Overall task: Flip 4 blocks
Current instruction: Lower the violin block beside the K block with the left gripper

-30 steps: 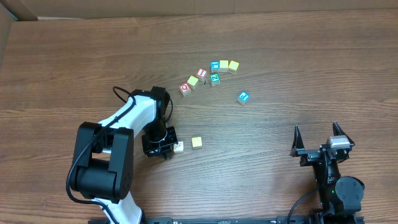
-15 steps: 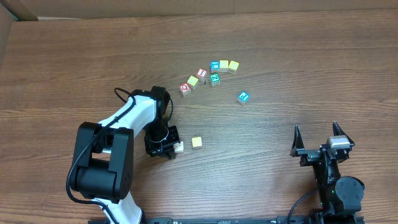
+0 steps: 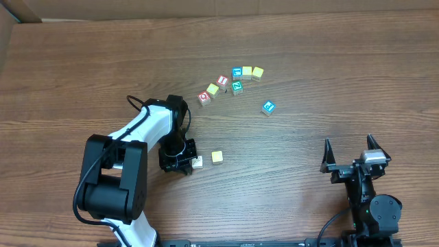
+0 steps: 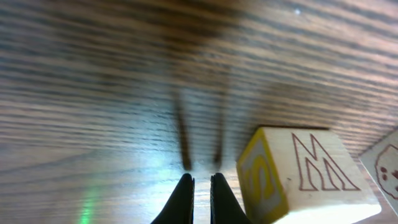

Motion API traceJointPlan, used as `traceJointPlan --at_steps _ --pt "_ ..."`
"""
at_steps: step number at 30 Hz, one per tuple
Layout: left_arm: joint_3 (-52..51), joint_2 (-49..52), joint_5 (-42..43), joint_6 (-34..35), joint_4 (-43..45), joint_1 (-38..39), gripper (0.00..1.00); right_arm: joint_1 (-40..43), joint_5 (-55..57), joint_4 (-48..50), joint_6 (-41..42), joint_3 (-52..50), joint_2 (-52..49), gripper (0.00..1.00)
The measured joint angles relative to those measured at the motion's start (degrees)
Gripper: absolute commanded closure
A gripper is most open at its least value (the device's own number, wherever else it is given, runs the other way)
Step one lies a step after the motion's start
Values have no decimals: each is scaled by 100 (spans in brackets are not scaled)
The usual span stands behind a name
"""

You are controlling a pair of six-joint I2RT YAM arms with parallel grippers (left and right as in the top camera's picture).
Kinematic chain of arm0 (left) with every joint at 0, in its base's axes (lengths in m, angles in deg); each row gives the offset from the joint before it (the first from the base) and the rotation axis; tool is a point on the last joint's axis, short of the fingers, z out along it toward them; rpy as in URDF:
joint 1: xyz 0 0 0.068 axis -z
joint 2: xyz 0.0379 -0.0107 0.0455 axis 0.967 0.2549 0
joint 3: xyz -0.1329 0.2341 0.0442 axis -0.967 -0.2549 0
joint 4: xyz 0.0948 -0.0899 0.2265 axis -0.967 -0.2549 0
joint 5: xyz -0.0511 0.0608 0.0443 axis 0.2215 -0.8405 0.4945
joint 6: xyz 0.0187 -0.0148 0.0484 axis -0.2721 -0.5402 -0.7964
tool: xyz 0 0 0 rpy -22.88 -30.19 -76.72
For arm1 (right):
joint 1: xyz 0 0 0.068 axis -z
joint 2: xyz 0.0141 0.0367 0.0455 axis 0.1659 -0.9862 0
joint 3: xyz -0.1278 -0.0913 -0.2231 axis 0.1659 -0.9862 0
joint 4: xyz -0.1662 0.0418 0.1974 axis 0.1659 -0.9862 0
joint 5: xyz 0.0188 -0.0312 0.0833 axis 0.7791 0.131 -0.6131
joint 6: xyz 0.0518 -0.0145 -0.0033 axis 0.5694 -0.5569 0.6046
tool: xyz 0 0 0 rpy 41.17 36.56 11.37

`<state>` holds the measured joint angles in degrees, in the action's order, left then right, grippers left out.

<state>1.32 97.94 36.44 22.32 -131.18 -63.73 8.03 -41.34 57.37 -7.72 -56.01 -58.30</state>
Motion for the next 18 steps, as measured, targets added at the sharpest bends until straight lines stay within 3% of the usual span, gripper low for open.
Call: traceJointPlan --at_steps 18 --pt "0 -22 -138 136 238 2 96 0 2 0 0 0 -2 0"
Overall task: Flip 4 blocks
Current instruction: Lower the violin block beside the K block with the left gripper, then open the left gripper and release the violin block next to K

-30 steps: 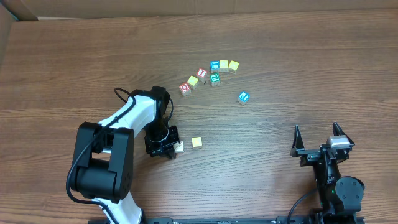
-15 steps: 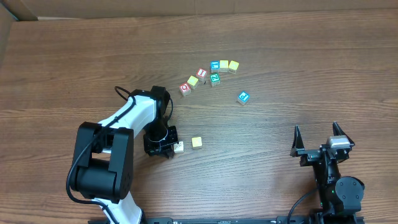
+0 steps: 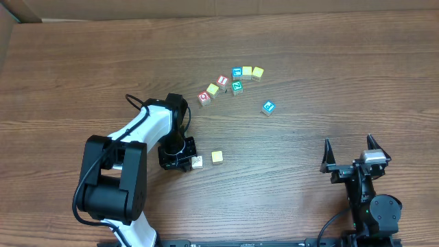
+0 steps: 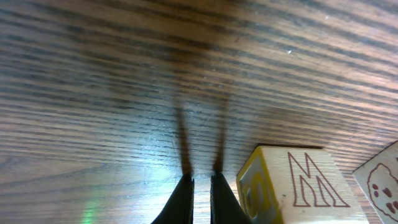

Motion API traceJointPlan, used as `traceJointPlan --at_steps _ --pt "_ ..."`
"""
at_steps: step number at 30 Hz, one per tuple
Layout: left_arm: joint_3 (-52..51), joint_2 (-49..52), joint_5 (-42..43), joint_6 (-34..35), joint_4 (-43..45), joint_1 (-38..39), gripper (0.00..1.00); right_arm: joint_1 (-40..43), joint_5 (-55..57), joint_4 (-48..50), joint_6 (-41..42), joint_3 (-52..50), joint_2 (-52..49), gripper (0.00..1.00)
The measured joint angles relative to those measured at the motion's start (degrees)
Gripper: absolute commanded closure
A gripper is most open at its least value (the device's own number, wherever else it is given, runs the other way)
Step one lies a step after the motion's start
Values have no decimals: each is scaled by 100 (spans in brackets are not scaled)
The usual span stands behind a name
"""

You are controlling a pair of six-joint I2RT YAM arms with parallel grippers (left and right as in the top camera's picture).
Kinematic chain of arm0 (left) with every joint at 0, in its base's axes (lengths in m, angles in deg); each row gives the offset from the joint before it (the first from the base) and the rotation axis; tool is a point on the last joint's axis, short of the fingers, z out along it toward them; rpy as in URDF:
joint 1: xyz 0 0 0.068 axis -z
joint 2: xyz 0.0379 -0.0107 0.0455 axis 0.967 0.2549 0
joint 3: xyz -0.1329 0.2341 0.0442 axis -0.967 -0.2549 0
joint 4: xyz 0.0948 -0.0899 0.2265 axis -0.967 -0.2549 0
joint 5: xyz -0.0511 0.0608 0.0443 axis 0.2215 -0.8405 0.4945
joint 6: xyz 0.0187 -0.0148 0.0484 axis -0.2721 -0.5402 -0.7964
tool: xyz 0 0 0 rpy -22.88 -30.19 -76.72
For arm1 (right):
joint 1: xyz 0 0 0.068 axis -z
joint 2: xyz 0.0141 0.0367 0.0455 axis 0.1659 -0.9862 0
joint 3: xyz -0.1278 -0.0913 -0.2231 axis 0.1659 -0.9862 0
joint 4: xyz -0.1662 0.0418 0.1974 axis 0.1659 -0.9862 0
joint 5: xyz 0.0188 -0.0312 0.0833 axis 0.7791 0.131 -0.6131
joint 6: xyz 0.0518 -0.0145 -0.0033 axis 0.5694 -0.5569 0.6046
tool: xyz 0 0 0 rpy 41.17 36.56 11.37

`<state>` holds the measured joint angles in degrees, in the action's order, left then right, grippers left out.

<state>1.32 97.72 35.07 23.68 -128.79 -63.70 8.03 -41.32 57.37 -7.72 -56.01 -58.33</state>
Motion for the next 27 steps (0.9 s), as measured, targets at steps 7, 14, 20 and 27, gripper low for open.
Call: traceJointPlan --at_steps 7,14,20,27 --pt "0 0 125 4 66 33 96 0 0 0 0 2 2 0" --pt "0 0 173 24 90 48 96 0 -2 2 0 0 0 0" --pt "0 -15 295 28 219 101 96 0 -2 2 0 2 2 0" --pt "0 -44 321 90 361 295 96 0 -2 -2 -2 0 2 0"
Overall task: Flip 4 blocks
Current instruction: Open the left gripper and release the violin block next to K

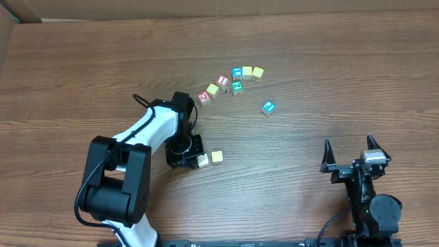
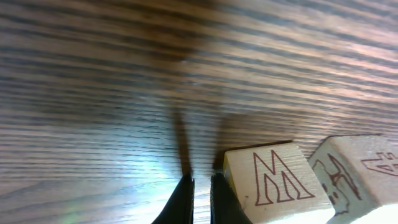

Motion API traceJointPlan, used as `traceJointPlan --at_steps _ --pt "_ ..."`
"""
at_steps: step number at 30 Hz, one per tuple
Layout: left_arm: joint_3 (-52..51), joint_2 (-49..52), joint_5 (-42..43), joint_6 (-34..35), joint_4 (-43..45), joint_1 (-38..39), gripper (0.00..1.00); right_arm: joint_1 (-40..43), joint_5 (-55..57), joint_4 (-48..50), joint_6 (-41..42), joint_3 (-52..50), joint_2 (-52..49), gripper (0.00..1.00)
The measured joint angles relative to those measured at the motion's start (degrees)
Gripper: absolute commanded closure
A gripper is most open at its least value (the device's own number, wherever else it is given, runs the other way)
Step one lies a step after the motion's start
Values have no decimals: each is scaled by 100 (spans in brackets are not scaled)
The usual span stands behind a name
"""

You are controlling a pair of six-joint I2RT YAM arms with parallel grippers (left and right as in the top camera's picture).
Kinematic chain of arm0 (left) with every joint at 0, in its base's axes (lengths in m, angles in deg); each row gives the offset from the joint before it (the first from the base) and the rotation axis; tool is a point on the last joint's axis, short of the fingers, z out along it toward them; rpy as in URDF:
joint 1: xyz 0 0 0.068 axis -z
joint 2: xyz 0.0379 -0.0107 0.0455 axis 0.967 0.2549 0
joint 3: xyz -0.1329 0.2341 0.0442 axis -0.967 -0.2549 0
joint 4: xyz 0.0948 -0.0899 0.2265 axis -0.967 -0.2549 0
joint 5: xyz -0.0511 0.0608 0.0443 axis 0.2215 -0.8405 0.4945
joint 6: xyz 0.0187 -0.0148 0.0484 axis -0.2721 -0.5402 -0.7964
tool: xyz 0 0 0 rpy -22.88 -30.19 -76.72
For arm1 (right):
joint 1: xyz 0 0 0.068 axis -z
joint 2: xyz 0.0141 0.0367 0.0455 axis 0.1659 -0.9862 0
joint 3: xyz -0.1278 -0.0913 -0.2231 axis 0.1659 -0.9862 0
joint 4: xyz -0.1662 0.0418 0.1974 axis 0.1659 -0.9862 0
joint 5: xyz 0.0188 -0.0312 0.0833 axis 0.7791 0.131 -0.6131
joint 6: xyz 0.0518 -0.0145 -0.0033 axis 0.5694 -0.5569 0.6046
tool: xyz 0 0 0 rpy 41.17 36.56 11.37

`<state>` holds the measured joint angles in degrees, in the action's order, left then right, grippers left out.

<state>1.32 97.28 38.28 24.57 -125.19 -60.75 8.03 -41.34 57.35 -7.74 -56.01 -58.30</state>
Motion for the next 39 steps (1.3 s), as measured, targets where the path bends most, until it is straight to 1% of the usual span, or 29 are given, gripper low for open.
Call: traceJointPlan --at_steps 19,30,39 --pt "0 -31 149 109 376 129 96 0 2 4 2 0 0 0" --pt "7 -44 96 107 479 129 96 0 0 7 2 0 0 0" --pt "11 -79 11 107 748 129 96 -2 0 4 0 0 -2 0"
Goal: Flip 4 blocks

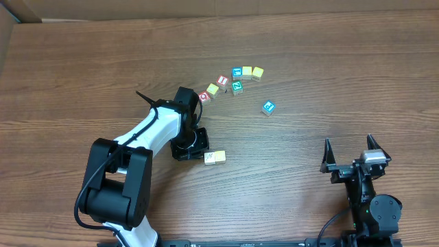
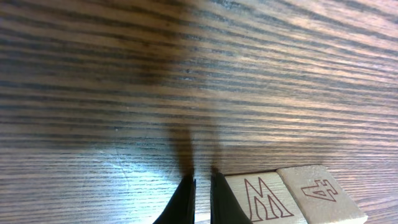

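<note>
Two pale blocks lie side by side and touching near the table's middle: the M block (image 1: 209, 159) (image 2: 261, 199) and the "4" block (image 1: 219, 157) (image 2: 316, 191), letters facing up. My left gripper (image 1: 199, 156) (image 2: 200, 182) is shut and empty, its tips on the wood just left of the M block, the right finger (image 2: 221, 198) against its edge. Several coloured blocks (image 1: 236, 86) form a loose group farther back, and a blue one (image 1: 268, 107) lies apart. My right gripper (image 1: 350, 152) is open and far from all blocks.
The wooden table (image 1: 329, 75) carries only the blocks. The left arm's white link (image 1: 152, 127) stretches from the near-left base to the block pair. The right arm's base (image 1: 374, 206) sits at the near right edge.
My left gripper has moved right and a little farther back. The M block has shifted right with it and now touches the "4" block. The right arm has not moved.
My shut left gripper stood left of the M block, with a clear gap between that block and the yellow-sided one to its right. It stayed much the same. Then both were farther right with the gap nearly gone, and now the two blocks touch.
</note>
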Motion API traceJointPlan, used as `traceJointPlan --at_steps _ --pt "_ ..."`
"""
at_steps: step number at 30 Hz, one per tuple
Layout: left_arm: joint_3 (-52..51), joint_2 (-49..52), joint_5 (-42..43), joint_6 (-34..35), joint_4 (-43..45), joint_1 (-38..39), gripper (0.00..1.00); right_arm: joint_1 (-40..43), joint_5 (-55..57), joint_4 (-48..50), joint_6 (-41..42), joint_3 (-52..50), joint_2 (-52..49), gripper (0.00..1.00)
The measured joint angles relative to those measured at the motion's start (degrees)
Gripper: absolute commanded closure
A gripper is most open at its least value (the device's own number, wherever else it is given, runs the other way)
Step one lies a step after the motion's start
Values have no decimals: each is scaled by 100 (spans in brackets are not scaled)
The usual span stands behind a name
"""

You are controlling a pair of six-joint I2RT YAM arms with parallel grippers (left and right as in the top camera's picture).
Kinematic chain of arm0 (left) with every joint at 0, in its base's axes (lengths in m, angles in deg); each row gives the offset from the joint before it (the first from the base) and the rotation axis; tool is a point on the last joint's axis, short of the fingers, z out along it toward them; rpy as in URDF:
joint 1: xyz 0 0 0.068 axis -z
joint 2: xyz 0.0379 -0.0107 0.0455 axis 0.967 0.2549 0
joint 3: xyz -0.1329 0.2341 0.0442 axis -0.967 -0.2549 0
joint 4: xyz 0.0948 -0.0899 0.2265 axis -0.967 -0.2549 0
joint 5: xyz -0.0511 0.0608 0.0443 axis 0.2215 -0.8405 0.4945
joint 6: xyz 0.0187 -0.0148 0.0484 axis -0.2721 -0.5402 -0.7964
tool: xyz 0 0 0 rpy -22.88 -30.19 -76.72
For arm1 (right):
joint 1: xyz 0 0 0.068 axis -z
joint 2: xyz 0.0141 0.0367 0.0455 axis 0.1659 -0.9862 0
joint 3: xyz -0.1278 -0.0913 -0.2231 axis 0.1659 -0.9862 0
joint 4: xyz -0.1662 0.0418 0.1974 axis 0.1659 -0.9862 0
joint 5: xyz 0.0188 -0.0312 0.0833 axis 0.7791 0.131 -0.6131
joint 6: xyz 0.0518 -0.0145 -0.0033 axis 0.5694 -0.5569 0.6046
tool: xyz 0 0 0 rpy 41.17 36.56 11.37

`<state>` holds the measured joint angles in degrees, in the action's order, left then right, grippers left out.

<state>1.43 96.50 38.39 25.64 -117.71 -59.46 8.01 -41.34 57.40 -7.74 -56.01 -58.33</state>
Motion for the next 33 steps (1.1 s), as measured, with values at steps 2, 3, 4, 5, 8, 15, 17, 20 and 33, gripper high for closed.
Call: traceJointPlan --at_steps 2,3,4,5,8,15,17,20,33 --pt "0 -2 0 0 4 0 96 2 2 -2 2 0 0 0" --pt "0 -2 0 0 15 0 96 2 2 -2 2 0 0 0" --pt "0 -2 0 0 42 0 96 2 0 0 4 0 2 0" --pt "0 -7 -2 0 76 0 96 2 0 -2 0 0 2 0" --pt "4 -7 -7 0 116 0 96 2 0 -4 2 0 0 0" --pt "4 -7 -20 0 144 0 96 2 0 2 2 0 0 0" --pt "4 -7 -22 0 144 0 96 2 0 0 2 0 2 0" --pt "66 -7 -195 -2 7 0 96 2 2 -2 2 0 0 0" --pt "1681 -295 -1810 52 -1578 -852 95 2 2 0 2 0 2 0"
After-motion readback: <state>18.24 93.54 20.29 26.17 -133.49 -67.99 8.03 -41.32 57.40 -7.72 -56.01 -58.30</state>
